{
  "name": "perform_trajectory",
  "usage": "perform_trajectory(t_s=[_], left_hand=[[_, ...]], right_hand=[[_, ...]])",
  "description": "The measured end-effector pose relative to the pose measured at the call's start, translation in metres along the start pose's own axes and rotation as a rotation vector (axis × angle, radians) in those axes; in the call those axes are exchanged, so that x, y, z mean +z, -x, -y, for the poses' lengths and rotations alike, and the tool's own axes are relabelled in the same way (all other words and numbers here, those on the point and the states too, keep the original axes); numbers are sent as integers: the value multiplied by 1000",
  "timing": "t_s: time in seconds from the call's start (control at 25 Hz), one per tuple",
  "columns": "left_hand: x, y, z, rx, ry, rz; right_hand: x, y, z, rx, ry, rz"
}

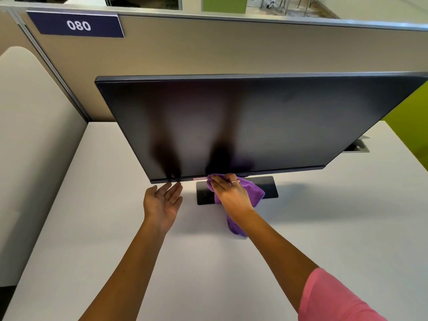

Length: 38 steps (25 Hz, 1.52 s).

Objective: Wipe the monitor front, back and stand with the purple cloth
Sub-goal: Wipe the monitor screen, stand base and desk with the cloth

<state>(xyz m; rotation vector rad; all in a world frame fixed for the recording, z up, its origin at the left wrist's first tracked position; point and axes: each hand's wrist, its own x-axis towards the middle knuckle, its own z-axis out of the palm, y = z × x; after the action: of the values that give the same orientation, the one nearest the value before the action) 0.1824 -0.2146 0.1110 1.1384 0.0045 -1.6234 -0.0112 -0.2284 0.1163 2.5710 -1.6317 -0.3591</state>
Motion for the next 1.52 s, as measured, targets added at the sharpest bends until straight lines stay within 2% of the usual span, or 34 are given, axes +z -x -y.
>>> perform_trajectory(t_s=[0.4,0.8,0.92,1.0,1.04,1.08,1.24,1.52], left_hand=[[50,3,41,-78,4,58],[89,10,76,-57,30,26],[100,13,92,-60,8,38],[110,15,101,-66,-2,46],[115,15,104,-67,-4,44],[120,15,106,-67,-6,39],[137,17,119,-54,-26,24],[151,13,136,-53,-17,13]], right_hand=[[28,38,-89,244,-21,17],[33,71,-167,391,-118,52],[31,74,-160,294,-98,70],[42,68,-150,235,-202,-77],[40,63,-142,165,-150,-106],[34,57,-135,82,-59,-43],[28,49,-129,-57,63,20],[43,71,-187,48,140,-6]])
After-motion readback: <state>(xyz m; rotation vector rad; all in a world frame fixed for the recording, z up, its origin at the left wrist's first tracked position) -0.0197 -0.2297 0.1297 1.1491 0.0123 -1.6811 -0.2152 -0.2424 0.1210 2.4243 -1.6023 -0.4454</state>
